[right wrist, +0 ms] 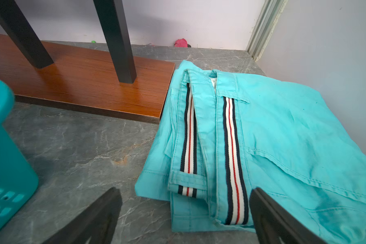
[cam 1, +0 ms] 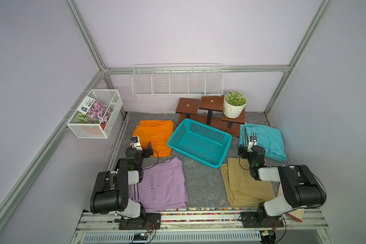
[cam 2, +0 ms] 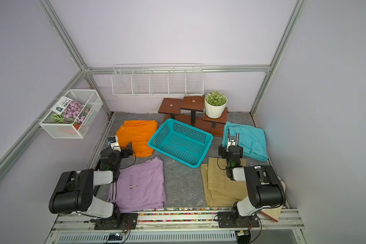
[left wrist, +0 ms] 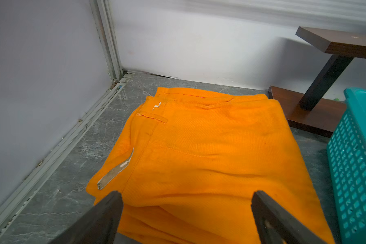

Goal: Put the folded long pants in the basket
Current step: Pick up the long pant at the center of the board.

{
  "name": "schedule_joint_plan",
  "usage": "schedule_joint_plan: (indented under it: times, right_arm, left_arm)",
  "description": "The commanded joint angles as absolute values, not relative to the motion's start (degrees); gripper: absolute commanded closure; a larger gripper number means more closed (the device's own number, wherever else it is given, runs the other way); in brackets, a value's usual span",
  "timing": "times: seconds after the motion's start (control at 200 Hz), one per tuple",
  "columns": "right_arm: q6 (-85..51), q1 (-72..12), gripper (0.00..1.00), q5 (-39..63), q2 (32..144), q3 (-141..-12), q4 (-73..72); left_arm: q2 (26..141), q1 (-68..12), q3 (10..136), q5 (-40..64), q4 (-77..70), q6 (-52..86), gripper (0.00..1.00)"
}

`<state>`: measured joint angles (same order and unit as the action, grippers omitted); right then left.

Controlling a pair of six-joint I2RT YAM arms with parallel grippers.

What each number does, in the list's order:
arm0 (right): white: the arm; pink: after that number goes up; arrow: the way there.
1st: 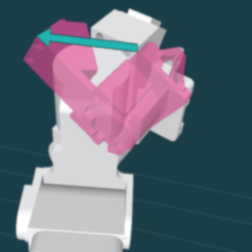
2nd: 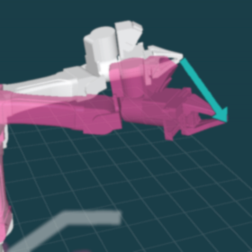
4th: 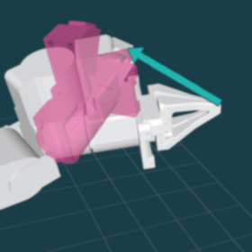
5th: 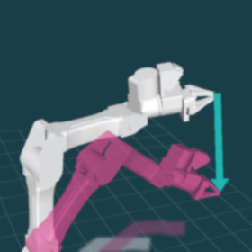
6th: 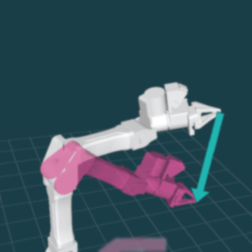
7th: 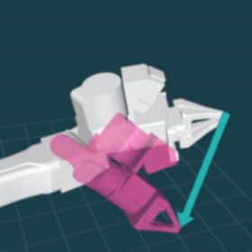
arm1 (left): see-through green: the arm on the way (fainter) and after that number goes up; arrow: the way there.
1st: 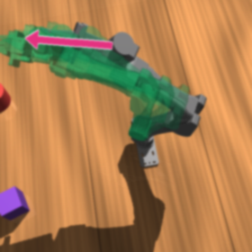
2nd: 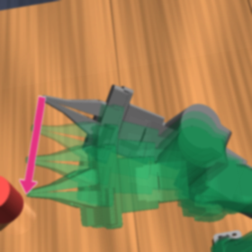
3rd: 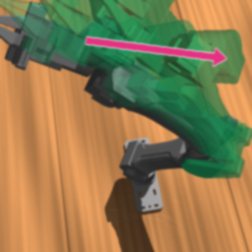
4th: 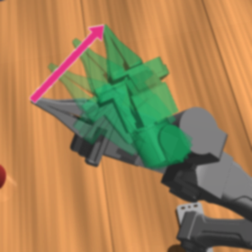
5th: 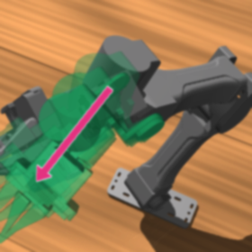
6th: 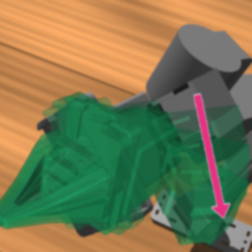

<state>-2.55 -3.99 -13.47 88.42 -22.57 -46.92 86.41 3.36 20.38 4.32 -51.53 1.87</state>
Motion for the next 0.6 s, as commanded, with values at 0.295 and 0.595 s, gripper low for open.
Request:
schedule_joint_plan:
  times: [0.295, 0.595]
  right_arm:
    - [-2.81, -3.95, 0.01, -14.15, 87.20, -23.24, -46.14]
    - [-2.81, -3.93, 0.01, -14.15, 87.24, -23.25, -46.14]
  left_arm:
    - [86.45, 2.90, 21.36, 3.52, -50.93, 1.69, 0.00]
    - [86.45, 2.81, 21.35, 3.40, -50.82, 1.58, 0.00]
